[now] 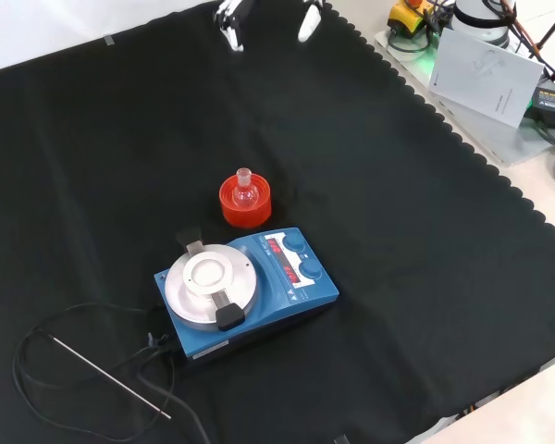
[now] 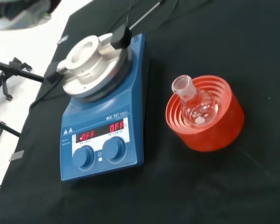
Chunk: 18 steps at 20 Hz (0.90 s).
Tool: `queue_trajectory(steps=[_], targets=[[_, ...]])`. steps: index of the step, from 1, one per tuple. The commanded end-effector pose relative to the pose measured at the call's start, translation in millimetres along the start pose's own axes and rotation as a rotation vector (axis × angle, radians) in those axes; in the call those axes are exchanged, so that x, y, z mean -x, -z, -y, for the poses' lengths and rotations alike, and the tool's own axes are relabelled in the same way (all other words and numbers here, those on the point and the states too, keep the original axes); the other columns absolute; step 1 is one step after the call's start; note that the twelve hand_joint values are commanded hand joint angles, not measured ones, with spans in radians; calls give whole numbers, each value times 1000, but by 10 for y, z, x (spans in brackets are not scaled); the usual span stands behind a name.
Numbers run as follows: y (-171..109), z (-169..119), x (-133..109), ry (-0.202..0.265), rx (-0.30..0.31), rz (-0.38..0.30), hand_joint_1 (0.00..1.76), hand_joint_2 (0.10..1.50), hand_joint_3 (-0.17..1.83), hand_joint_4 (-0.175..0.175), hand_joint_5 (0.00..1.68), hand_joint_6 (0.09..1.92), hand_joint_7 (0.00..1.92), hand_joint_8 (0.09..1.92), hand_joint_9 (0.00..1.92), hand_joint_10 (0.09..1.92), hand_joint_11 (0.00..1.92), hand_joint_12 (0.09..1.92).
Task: Pick up the round-bottom flask.
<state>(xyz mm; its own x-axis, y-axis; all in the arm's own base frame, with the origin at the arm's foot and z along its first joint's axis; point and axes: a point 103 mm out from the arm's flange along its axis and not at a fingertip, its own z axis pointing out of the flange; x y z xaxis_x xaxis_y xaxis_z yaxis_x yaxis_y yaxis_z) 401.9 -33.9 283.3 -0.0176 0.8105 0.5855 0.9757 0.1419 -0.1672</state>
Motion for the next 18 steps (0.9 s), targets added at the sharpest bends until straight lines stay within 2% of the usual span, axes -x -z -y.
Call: queue_trajectory(steps=[1,8,12,18], targets=[[-204,-333,-168,4,-54,-5,769,433,808,-161,196,886,371,990,374,1000,90,1526],[-300,-500,-209,27,-101,-32,774,433,809,-160,189,880,368,990,366,1002,74,1529],[-319,-544,-173,39,-111,-60,776,433,810,-160,187,877,366,990,360,1004,66,1531],[-430,-738,-240,65,-114,-53,780,433,812,-160,186,875,365,991,357,1007,60,1534]])
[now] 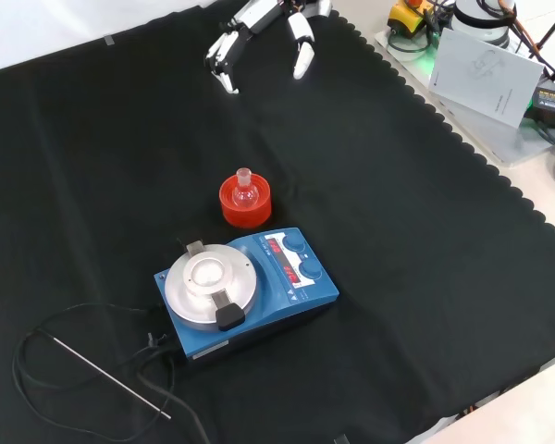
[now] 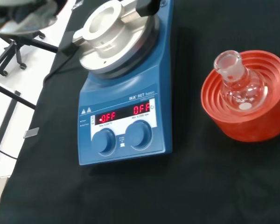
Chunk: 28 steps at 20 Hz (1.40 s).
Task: Pick up the round-bottom flask.
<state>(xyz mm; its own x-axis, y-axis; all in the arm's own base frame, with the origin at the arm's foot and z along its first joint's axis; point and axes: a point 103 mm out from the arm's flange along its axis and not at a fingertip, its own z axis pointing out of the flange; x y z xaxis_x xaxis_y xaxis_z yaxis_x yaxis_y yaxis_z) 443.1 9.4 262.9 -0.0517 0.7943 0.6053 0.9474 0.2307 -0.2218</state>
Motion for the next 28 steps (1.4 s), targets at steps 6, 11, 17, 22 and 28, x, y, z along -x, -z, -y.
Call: queue_trajectory(steps=[6,11,17,22,28], targets=[[-116,-443,-50,59,-19,-26,784,433,813,-160,186,874,367,991,358,1008,58,1536],[-200,-555,-96,91,-66,-49,789,432,815,-160,186,873,371,992,360,1008,58,1536],[-225,-602,-70,112,-110,-77,790,431,817,-160,185,872,377,993,369,1009,59,1537],[-235,-668,42,136,-127,-160,794,430,819,-160,184,870,380,991,372,1007,56,1536],[-240,-684,81,133,-90,-147,809,426,819,-160,173,863,378,988,358,1002,39,1537]])
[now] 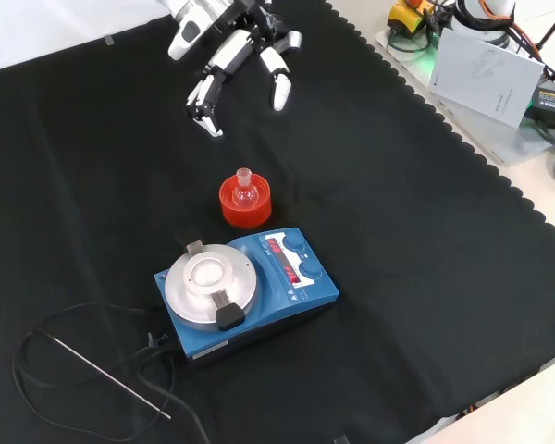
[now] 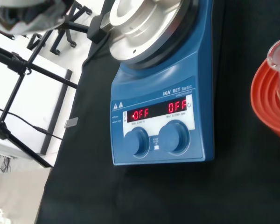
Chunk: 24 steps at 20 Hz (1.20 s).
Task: Pick up the round-bottom flask.
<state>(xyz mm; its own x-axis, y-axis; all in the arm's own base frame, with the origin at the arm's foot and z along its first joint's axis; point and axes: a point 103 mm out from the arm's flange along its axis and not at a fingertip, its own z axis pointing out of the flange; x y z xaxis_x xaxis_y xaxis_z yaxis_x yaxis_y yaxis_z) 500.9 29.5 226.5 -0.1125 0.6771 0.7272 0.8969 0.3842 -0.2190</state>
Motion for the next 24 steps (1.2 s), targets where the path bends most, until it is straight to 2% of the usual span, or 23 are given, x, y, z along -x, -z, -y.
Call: queue_trajectory(steps=[1,4,13,19,24], targets=[[-42,-14,4,12,22,-8,812,424,819,-160,172,862,378,988,358,1002,38,1538],[-81,-23,22,7,31,1,819,419,819,-160,172,860,381,989,359,1003,36,1539],[-168,-133,149,37,43,-19,831,404,821,-162,186,864,415,993,394,1004,56,1543],[-134,-195,222,49,52,-25,834,397,826,-165,198,871,435,990,412,996,78,1539],[-78,-285,269,49,83,-20,838,394,830,-165,202,874,446,986,423,991,84,1535]])
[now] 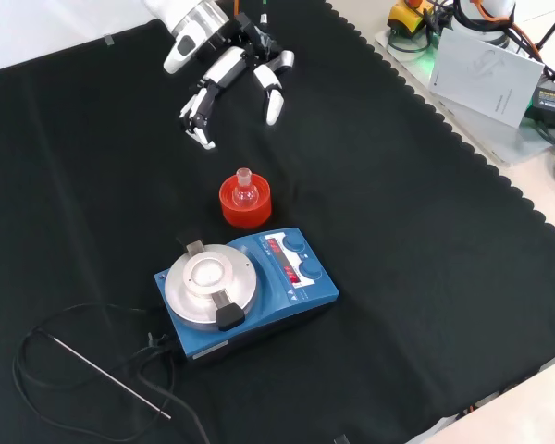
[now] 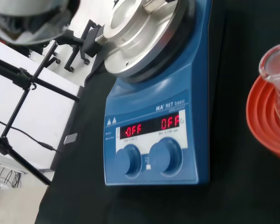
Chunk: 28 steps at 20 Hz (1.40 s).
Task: Pick up the round-bottom flask.
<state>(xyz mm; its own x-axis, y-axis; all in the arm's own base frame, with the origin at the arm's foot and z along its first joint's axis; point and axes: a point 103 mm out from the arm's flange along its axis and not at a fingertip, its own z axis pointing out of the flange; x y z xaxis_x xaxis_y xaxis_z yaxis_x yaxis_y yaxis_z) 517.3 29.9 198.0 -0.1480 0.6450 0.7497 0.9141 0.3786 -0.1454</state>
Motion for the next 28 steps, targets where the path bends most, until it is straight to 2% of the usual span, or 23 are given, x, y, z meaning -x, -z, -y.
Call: queue_trajectory(steps=[1,5,10,13,14,23,28], targets=[[37,-94,60,0,31,-1,838,393,831,-165,202,874,447,985,423,990,85,1534],[11,-159,132,-9,37,-5,840,392,832,-165,205,876,448,983,420,985,82,1532],[-52,-157,158,-49,-25,140,841,390,833,-165,205,876,430,976,398,978,65,1529],[-77,-166,164,-64,-46,192,845,388,833,-164,207,876,426,976,399,982,70,1533],[-89,-173,158,-65,-51,213,847,386,833,-164,207,877,426,977,404,984,84,1535],[-287,-155,129,-49,-62,258,873,370,847,-175,261,920,542,982,555,970,329,1452],[-427,-141,155,-58,-111,325,881,365,851,-175,284,951,593,980,621,957,395,1424]])
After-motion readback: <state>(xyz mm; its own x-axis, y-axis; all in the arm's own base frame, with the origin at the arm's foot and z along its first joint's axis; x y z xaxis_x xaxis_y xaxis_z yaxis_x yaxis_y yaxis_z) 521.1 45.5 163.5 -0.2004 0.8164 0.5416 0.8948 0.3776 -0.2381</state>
